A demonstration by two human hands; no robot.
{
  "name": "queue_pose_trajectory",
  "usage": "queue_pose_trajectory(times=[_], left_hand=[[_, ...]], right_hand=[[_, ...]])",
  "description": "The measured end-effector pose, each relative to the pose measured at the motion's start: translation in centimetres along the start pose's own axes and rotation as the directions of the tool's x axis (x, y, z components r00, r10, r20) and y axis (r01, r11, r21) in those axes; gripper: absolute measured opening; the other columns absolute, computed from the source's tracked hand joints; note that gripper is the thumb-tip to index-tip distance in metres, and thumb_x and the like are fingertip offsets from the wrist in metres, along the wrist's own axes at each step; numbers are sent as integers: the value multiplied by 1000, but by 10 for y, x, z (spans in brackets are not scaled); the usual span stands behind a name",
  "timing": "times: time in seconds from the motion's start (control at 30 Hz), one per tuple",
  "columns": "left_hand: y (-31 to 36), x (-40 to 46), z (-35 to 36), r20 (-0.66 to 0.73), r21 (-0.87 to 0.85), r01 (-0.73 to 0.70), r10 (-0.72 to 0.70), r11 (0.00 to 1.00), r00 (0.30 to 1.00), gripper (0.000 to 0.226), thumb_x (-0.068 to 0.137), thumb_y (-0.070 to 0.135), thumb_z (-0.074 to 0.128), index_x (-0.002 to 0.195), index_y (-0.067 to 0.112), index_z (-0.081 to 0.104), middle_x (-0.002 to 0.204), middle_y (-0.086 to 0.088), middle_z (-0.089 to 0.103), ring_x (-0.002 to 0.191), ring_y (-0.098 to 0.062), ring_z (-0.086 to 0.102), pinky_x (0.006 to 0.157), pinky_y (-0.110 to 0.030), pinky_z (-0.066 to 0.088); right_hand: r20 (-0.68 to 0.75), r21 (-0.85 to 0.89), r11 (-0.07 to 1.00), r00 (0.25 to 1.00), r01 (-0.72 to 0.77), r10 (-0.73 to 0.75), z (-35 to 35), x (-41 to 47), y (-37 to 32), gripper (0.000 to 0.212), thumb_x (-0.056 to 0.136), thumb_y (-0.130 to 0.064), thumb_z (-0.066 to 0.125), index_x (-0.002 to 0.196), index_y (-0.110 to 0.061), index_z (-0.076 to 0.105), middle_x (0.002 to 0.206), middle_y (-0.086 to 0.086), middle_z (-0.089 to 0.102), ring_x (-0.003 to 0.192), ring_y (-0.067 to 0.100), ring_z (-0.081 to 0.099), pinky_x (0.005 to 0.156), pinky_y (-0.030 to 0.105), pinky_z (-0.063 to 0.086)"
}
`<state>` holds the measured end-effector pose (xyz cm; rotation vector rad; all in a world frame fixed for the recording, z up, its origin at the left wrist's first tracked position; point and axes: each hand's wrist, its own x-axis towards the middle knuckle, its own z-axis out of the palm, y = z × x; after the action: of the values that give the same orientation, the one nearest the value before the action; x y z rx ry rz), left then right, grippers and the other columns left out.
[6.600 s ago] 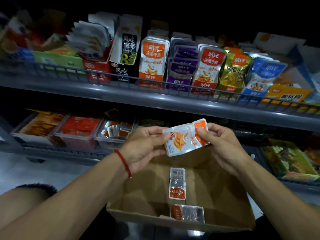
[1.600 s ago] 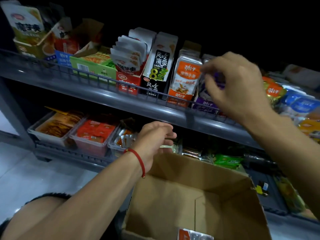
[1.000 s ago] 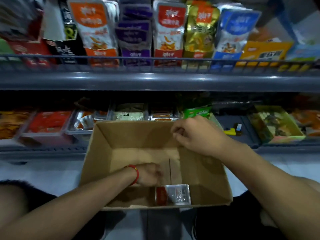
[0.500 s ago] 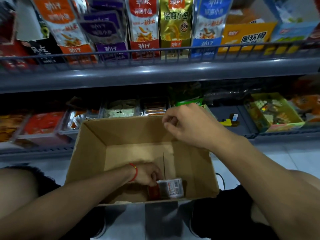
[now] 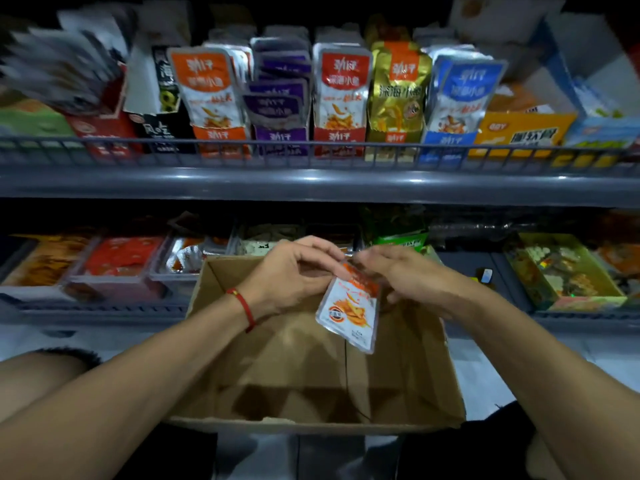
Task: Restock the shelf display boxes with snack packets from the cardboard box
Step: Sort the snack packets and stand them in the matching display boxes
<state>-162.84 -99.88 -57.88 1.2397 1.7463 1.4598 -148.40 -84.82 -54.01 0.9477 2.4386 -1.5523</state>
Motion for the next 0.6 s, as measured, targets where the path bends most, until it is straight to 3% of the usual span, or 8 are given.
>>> queue_pose_trajectory(times=[0.07,0.13,0.23,0.33,0.4,0.47,0.6], left_hand=[[15,-6,-8,-50,-94,6,-11,996,999,18,80,-5,75,93,6,79,116,-11,67,101,-14,69,90,-27,56],[31,-14,-15,-81,-313,63,-93,948,992,23,83,-3,71,106,0,75,121,-14,70,108,-24,70,94,-34,57],[53,-22,-22,-36,-591,198,-271,782,962,34,93,10,60,127,3,63,119,-15,72,108,-26,69,91,-33,56],[59,-30,-31,65,-564,333,-361,756,930,44,88,28,64,127,9,62,117,-13,72,108,-28,66,95,-43,51],[58,-35,-34,80,-455,363,-369,813,926,35,88,11,70,123,9,64,113,-14,74,105,-29,68,94,-47,50],[56,-37,-39,19,-420,363,-392,832,920,33,86,-8,68,117,5,65,107,-17,75,101,-30,70,85,-40,54],[59,-39,-57,-100,-472,325,-415,820,904,29,86,-12,67,110,3,66,100,-16,76,93,-27,75,73,-31,59]], right_hand=[[-15,243,969,999,48,-46,1,-4,-8,29,106,-31,51,109,-12,74,89,9,73,73,16,65,60,24,48],[-96,410,902,989,139,-109,3,-8,-10,26,103,-23,56,104,-3,73,84,13,72,70,17,63,58,22,49],[-259,439,866,957,239,-133,5,-7,-9,22,103,-20,57,98,-5,72,79,7,73,68,13,66,55,20,49],[-398,326,898,905,295,-153,5,-8,-8,20,104,-24,57,96,-13,72,73,3,73,63,11,66,50,25,47],[-438,283,914,887,290,-146,8,-8,-10,20,103,-29,58,99,-15,72,79,4,75,68,13,69,53,26,49],[-440,336,894,888,297,-129,13,-9,-17,21,103,-28,58,102,-13,73,82,6,76,72,16,69,55,27,51],[-287,448,853,947,269,-147,17,-15,-43,24,97,-25,64,110,-6,72,98,13,78,87,26,71,62,27,57]])
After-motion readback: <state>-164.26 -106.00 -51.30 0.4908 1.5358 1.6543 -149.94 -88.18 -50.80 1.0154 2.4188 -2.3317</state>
